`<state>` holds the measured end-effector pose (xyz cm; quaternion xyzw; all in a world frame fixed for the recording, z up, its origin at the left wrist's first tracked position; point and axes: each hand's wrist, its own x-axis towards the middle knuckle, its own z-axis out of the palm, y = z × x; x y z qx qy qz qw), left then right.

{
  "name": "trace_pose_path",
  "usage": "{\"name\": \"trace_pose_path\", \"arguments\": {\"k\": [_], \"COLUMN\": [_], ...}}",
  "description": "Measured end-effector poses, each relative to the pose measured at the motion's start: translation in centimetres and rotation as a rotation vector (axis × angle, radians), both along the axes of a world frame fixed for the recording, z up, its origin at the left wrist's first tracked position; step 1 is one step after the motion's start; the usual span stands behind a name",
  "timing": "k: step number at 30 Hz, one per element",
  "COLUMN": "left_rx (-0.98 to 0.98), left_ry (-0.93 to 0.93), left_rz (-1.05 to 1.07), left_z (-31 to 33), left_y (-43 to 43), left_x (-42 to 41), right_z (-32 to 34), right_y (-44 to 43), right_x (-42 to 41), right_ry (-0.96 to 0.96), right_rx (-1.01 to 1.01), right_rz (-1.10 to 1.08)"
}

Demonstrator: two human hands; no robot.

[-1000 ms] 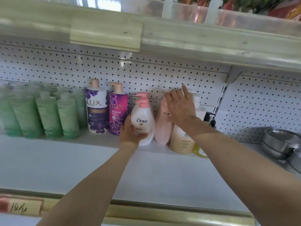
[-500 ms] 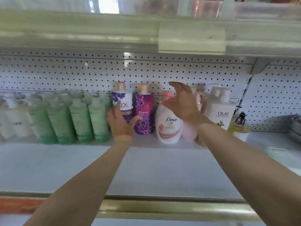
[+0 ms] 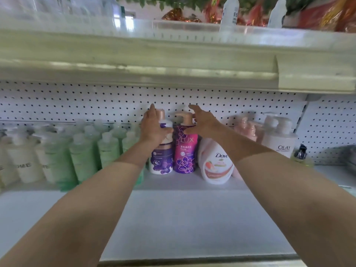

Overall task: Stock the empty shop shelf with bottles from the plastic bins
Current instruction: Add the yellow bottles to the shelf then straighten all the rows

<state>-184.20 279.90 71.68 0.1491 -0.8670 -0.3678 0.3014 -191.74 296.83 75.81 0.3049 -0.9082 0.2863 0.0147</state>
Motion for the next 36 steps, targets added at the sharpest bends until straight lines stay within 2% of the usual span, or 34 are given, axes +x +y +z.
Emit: {"name": "trace_pose_path", "arguments": {"k": [5, 10, 20, 26, 33, 36], "left_rx": [-0.102, -0.086, 0.046, 0.092, -0.068, -0.111], "left_ry": [-0.187, -0.324, -0.195, -0.203, -0.302, -0.229], "left_rz": [-0.022, -0.086, -0.158, -0.195, -0.108, -0.105], "left_z": [0.9, 1.8, 0.9, 0.7, 2.4, 4.3], "left_y": [-1.9, -3.1, -3.4, -3.2, -2.1, -2.7], "left_x": [-0.9, -1.2, -1.0, -1.2, -0.8, 0.8], "right_z": [-0.1, -0.8, -0.2, -0.2, 0.6, 1.5], "right_y": [-0.7, -1.2, -0.7, -0.4, -0.6, -1.6], "right_x": [-0.7, -1.1, -2.2, -2.5, -1.5, 0.4], "right_ry": [0.074, 0.133, 0.190, 0.202, 0.235, 0.363], "right_rx": [0.137, 0.173, 0.229, 0.261, 0.287, 0.131], "right_rz": [0.037, 0.044, 0.087, 0.111, 0.065, -0.024]}}
